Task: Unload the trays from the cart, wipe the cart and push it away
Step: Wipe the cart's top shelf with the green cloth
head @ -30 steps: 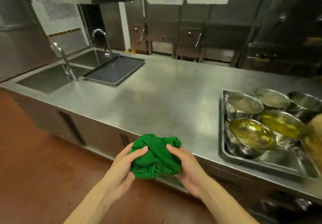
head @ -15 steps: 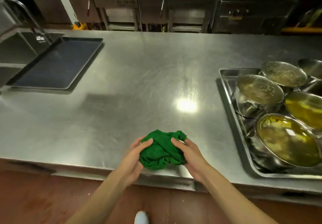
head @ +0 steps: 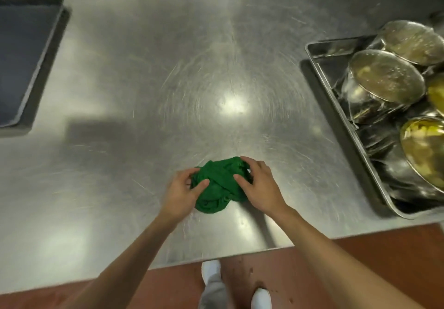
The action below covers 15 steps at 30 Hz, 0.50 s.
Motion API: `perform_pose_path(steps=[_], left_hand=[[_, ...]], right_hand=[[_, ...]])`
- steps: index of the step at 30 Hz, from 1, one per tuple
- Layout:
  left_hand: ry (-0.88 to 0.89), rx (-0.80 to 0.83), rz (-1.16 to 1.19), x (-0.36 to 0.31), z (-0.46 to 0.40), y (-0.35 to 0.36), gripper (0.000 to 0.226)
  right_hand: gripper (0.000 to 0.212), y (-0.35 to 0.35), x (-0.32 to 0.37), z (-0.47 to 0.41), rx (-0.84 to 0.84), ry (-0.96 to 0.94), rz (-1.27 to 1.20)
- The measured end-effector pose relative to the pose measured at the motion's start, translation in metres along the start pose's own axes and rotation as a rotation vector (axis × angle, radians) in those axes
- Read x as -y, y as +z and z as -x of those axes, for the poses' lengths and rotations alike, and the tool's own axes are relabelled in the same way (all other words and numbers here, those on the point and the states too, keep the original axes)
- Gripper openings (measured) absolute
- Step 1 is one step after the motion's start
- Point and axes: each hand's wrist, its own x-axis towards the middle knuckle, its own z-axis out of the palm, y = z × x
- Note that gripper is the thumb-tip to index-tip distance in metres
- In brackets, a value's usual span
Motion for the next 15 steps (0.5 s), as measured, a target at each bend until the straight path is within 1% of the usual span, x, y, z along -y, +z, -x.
perform_pose_path(steps=[3, 6, 8, 10, 12, 15], left_hand=[[0.012, 0.017, -0.049, -0.01, -0.003, -0.002, 0.033], [0.002, 0.04, -0.097, -0.022, -0.004, -0.007, 0.029], [0.008, 0.024, -0.146, -0.035, -0.001, -0.013, 0.027], [0.064, -0.027, -0.212, -0.058, 0.006, -0.014, 0.027], [0.139, -0.05, -0.181, -0.085, 0.018, -0.014, 0.024], [0.236, 0.037, -0.12, -0.133, 0.052, 0.004, 0.02]], right_hand=[[0.051, 0.001, 0.003, 0.002, -0.01, 0.026, -0.029], [0.052, -0.004, 0.008, 0.009, -0.011, 0.068, -0.038], [0.052, -0.011, 0.012, 0.018, -0.038, 0.093, -0.071], [0.05, -0.028, 0.013, 0.033, -0.089, 0.136, -0.143], [0.046, -0.046, 0.016, 0.049, -0.145, 0.174, -0.246], [0.035, -0.085, 0.017, 0.089, -0.252, 0.194, -0.489]])
